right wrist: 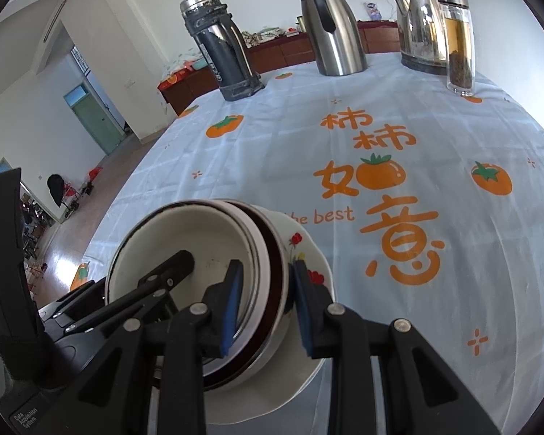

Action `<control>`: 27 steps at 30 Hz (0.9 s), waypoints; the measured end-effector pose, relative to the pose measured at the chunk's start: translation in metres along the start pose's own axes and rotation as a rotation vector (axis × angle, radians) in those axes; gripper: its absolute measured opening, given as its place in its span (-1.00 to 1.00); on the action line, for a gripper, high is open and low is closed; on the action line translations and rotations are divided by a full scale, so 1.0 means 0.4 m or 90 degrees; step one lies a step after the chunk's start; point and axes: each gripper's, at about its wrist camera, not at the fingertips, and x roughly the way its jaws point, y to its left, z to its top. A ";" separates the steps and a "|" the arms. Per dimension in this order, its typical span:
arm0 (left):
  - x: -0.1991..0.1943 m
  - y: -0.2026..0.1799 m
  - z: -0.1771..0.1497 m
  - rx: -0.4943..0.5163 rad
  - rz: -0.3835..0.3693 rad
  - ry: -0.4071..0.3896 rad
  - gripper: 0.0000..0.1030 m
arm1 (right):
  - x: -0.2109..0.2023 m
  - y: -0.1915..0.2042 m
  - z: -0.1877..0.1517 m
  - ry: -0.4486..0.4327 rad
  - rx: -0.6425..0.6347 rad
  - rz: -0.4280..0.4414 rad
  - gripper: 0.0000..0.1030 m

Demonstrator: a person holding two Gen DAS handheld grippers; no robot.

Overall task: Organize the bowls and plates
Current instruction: 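Lower the bowl stack with both grippers onto the white floral plate stack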

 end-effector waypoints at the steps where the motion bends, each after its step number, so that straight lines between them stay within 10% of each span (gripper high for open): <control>1: 0.001 0.001 -0.001 -0.004 -0.002 0.002 -0.27 | 0.000 -0.002 -0.001 -0.002 0.002 0.006 -0.42; 6: 0.004 0.011 -0.001 -0.017 0.018 -0.003 0.13 | 0.005 -0.032 -0.006 -0.001 0.045 0.018 -0.13; 18: -0.020 -0.007 -0.001 0.010 0.058 -0.029 0.14 | -0.096 -0.003 -0.002 -0.115 -0.011 -0.049 -0.09; 23: -0.025 -0.021 -0.002 0.027 0.077 -0.045 0.29 | -0.066 0.005 -0.007 -0.095 -0.041 -0.043 -0.75; 27: -0.016 -0.022 -0.006 0.026 0.073 -0.036 0.29 | -0.071 -0.002 -0.012 -0.100 -0.028 -0.027 -0.75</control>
